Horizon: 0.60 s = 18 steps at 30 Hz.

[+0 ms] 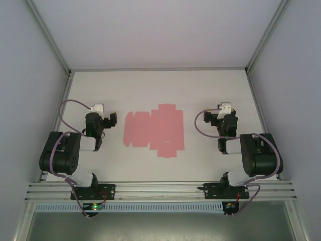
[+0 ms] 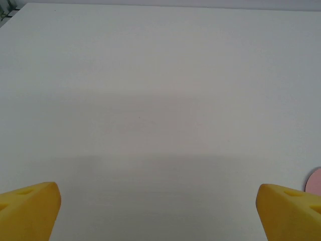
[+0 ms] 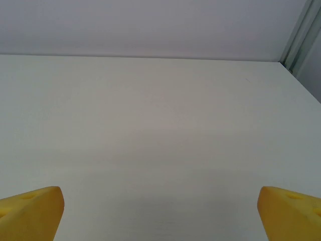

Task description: Assemble paper box

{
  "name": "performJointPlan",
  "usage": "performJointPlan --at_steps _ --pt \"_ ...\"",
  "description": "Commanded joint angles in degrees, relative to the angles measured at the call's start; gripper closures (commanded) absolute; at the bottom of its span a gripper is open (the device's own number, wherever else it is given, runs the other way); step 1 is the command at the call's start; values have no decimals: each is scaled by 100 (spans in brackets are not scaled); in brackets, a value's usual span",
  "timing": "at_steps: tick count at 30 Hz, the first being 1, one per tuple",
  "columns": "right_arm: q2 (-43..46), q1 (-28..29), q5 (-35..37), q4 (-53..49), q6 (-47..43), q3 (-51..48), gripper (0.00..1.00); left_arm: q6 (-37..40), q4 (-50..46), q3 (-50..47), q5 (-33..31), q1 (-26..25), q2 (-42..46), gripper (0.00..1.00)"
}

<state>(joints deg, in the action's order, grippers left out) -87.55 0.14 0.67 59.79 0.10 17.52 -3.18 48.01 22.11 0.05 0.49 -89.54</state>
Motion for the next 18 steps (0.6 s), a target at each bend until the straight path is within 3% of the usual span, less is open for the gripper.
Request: performJointPlan --at_steps 1,18 --pt "-14 -4 48 225 78 59 2 98 92 98 41 39 41 0" --pt "60 -66 -16 123 174 89 2 143 -65 206 157 47 65 0"
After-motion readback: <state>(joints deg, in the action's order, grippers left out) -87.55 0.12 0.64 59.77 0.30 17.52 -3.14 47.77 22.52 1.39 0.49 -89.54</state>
